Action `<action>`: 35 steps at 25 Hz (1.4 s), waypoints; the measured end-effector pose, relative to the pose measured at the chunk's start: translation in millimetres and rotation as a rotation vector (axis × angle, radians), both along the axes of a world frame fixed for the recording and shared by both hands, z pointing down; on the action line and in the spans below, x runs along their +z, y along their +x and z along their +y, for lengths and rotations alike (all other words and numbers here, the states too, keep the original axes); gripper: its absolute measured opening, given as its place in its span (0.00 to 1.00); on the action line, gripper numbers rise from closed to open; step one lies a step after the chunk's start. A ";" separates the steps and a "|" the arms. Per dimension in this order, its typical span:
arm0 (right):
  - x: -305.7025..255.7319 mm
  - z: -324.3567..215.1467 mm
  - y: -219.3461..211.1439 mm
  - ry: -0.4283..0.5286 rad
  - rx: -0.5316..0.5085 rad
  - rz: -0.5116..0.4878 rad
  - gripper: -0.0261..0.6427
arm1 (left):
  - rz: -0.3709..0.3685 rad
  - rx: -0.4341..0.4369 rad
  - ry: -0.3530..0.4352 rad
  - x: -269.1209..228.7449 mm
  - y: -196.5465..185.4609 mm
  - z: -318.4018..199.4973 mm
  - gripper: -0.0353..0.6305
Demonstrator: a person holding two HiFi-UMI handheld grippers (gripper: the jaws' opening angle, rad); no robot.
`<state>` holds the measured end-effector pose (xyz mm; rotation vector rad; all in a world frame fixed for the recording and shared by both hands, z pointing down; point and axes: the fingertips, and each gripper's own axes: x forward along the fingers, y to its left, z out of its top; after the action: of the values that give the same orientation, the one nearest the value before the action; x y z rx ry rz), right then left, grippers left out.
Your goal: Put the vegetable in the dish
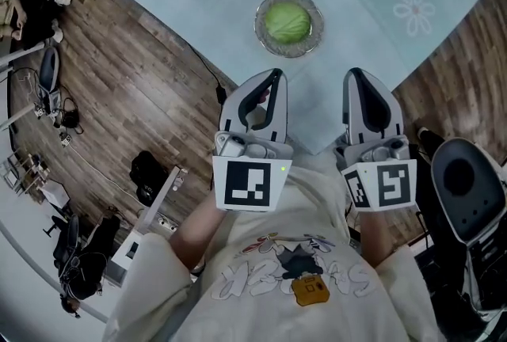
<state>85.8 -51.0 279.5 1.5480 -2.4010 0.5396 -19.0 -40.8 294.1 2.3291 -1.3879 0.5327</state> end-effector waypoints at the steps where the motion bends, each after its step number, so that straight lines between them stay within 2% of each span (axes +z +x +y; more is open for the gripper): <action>1: -4.4 2.0 0.4 0.005 0.007 0.001 0.07 | 0.005 0.008 0.005 -6.1 -0.1 2.7 0.06; 20: -81.8 78.4 -31.5 0.105 0.046 0.007 0.07 | 0.056 0.096 0.110 -89.8 -19.9 76.1 0.06; 35: -84.2 113.7 -69.1 0.068 -0.058 -0.057 0.07 | 0.054 0.253 0.189 -114.3 -12.9 104.2 0.06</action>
<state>16.7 62.7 195.3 1.5032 -2.5233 0.5016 -31.9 63.3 179.8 2.6714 -1.1707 0.4203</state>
